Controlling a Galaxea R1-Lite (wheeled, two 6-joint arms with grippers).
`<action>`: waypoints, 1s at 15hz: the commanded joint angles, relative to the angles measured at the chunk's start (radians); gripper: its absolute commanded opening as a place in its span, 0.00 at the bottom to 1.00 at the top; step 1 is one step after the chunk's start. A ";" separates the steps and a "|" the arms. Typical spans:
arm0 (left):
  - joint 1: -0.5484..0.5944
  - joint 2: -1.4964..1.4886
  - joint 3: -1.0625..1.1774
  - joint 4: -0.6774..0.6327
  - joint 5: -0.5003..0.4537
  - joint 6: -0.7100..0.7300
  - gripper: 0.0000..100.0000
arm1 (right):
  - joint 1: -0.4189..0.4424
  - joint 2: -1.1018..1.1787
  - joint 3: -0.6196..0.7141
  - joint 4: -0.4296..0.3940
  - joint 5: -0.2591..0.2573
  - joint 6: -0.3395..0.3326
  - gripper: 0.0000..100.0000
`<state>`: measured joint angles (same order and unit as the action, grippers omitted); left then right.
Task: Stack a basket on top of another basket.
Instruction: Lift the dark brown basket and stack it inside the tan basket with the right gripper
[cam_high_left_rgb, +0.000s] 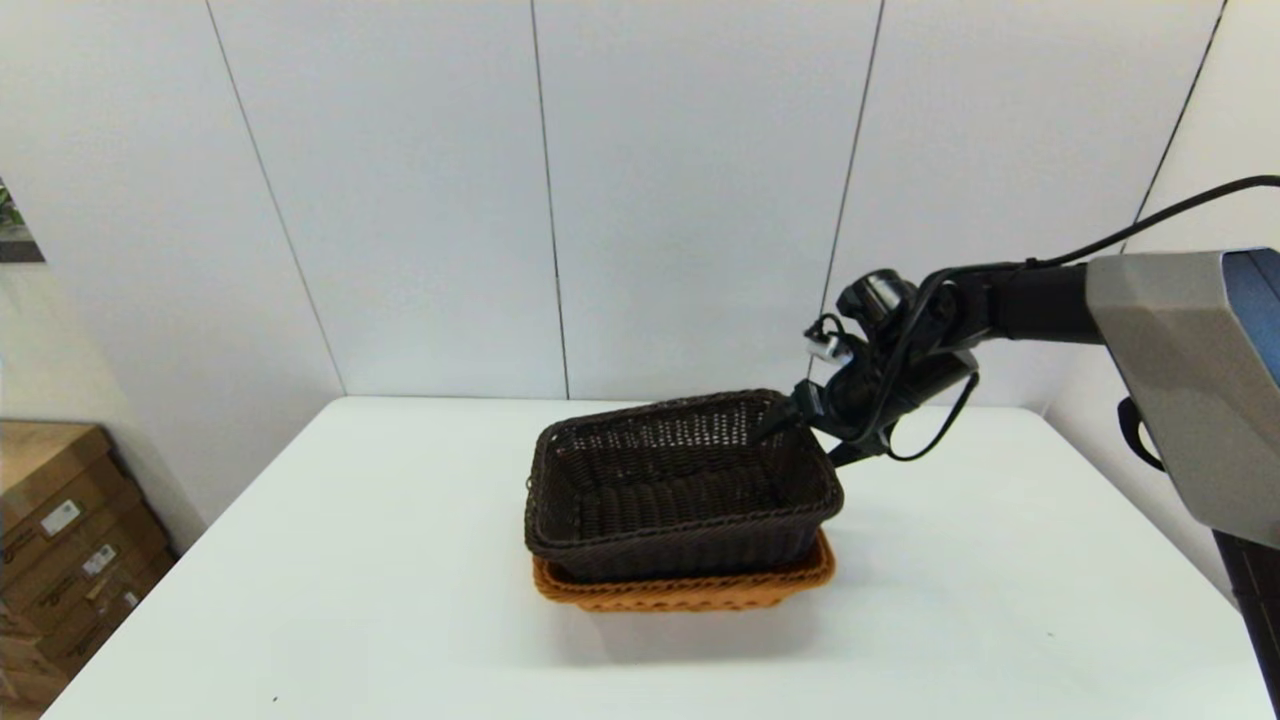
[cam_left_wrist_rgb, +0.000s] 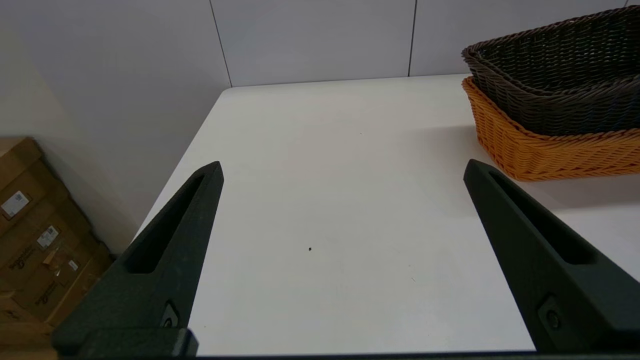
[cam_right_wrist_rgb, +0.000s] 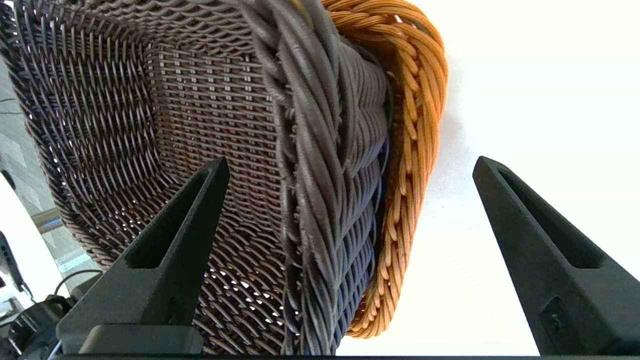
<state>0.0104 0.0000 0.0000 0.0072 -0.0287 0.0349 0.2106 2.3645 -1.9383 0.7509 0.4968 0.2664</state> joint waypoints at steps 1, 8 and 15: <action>0.000 -0.002 0.002 -0.001 0.000 0.000 1.00 | 0.001 -0.001 -0.001 0.004 0.003 0.002 0.00; 0.000 -0.002 0.002 0.000 0.000 0.000 1.00 | 0.001 -0.001 -0.001 0.005 0.002 0.001 0.00; 0.000 -0.002 0.002 -0.001 0.000 0.000 1.00 | 0.001 -0.004 0.001 0.005 0.002 0.002 0.00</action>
<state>0.0100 0.0000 0.0000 0.0072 -0.0291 0.0351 0.2111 2.3630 -1.9387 0.7519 0.4945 0.2668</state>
